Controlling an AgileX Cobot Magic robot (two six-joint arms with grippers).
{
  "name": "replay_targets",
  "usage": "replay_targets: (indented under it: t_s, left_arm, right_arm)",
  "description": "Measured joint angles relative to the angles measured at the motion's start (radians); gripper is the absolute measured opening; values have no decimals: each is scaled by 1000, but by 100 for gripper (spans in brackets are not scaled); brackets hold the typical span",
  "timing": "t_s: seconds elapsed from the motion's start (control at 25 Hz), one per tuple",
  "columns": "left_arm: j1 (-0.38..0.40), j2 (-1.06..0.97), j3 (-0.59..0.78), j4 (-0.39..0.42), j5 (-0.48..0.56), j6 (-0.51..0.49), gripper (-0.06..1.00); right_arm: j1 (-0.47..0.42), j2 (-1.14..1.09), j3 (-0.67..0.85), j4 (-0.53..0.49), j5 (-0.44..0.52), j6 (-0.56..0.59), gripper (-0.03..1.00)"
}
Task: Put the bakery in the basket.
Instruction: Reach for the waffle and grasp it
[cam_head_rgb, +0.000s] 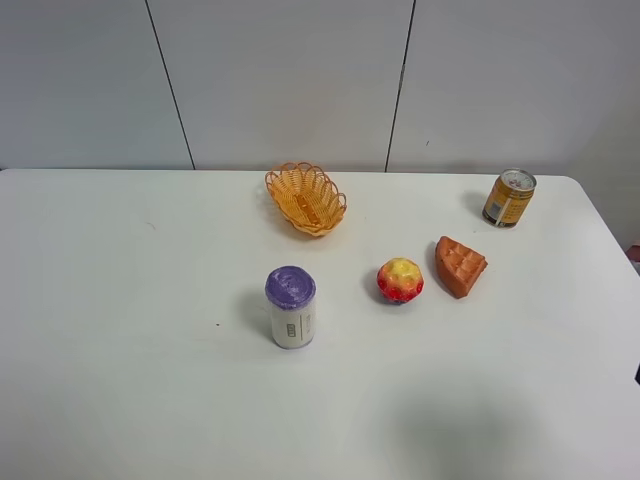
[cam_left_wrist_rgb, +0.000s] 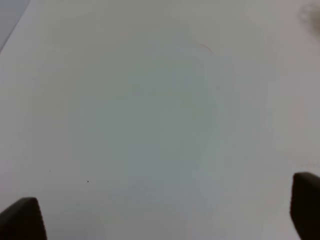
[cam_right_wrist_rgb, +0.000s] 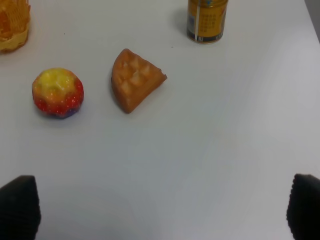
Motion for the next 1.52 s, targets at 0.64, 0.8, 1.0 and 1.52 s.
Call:
replay_targets:
  t_s: [0.64, 0.8, 1.0, 1.52]
  left_arm:
    - [0, 0, 0, 0, 0, 0, 100]
    - [0, 0, 0, 0, 0, 0, 100]
    - [0, 0, 0, 0, 0, 0, 100]
    - [0, 0, 0, 0, 0, -1, 100]
  right_arm:
    - [0, 0, 0, 0, 0, 0, 99]
    - [5, 0, 0, 3, 0, 0, 99]
    - [46, 111, -40, -69, -28, 32, 99]
    - [216, 1041, -436, -212, -214, -52, 99]
